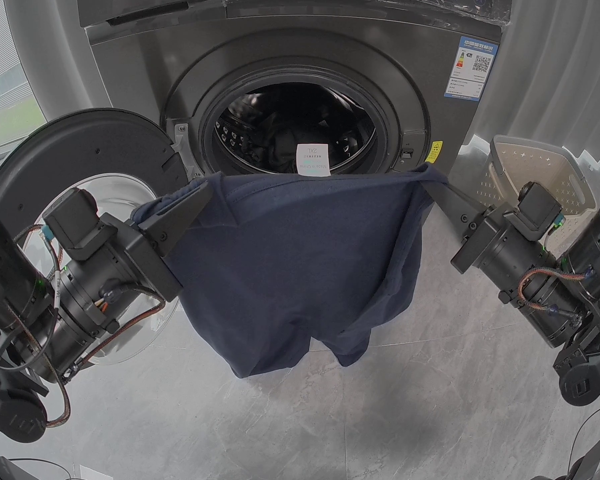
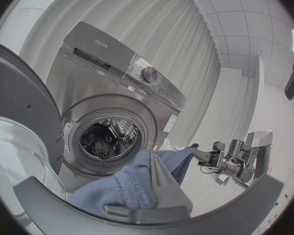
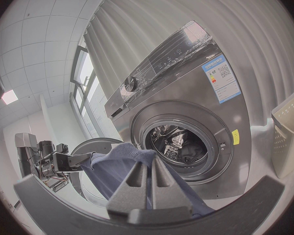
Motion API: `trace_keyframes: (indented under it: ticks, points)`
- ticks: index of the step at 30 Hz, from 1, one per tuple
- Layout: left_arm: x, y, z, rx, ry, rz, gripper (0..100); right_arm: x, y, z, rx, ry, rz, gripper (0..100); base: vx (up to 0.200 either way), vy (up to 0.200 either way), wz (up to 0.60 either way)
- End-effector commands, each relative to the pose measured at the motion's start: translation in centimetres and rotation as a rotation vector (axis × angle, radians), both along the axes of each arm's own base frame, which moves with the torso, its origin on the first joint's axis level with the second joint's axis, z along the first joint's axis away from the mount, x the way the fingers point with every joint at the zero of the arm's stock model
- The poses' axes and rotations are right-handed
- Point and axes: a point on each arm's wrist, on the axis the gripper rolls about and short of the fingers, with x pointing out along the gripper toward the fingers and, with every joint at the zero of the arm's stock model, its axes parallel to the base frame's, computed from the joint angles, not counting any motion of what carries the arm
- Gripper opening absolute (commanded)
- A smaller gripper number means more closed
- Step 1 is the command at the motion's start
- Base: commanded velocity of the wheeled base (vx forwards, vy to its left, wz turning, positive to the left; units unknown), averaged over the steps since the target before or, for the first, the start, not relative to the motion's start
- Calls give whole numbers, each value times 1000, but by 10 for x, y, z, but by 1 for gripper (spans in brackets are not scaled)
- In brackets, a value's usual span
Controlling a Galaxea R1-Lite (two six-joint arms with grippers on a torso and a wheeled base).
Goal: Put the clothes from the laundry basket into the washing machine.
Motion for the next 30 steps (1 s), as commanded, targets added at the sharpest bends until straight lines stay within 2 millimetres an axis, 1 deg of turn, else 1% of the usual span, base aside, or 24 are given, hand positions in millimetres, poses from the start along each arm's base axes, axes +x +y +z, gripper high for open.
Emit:
trace_keyframes:
  ticks: [1, 5, 10, 11, 15, 16, 18, 20, 21, 23, 25, 28, 30]
  points:
    - [-3, -1, -3, 7, 8, -9, 0, -1, 0, -1, -16, -6, -5, 0, 0, 0, 0]
    - [-6, -2, -7, 21, 17, -19, 0, -5, -1, -4, -33, 2, -2, 0, 0, 0, 0]
    - [-12, -15, -9, 68, -13, -74, 0, -9, -1, -16, -76, 35, 5, 0, 0, 0, 0]
    - [-12, -19, -9, 70, -11, -87, 0, -10, 0, -21, -87, 50, 10, 100, 0, 0, 0]
    - [-5, -35, -5, 55, -20, -123, 0, -9, 12, -44, -142, 119, 49, 100, 0, 0, 0]
    - [1, -41, -3, 50, -24, -125, 0, -5, 21, -60, -181, 164, 65, 100, 0, 0, 0]
    - [7, -46, -1, 43, -29, -128, 0, -2, 29, -74, -214, 198, 81, 100, 0, 0, 0]
    - [11, -54, 2, 31, -33, -141, 0, 0, 35, -81, -231, 214, 91, 100, 0, 0, 0]
    - [13, -59, 3, 24, -35, -151, 0, 3, 39, -89, -250, 231, 96, 100, 0, 0, 0]
    - [13, -64, 4, 19, -41, -162, 0, 5, 44, -98, -276, 243, 100, 100, 0, 0, 0]
    - [11, -67, 5, 20, -43, -177, 0, 5, 47, -102, -285, 251, 109, 100, 0, 0, 0]
    - [11, -69, 5, 19, -44, -183, 0, 6, 47, -106, -296, 263, 112, 100, 0, 0, 0]
    - [15, -70, 3, 23, -39, -177, 0, 7, 47, -112, -308, 284, 112, 100, 0, 0, 0]
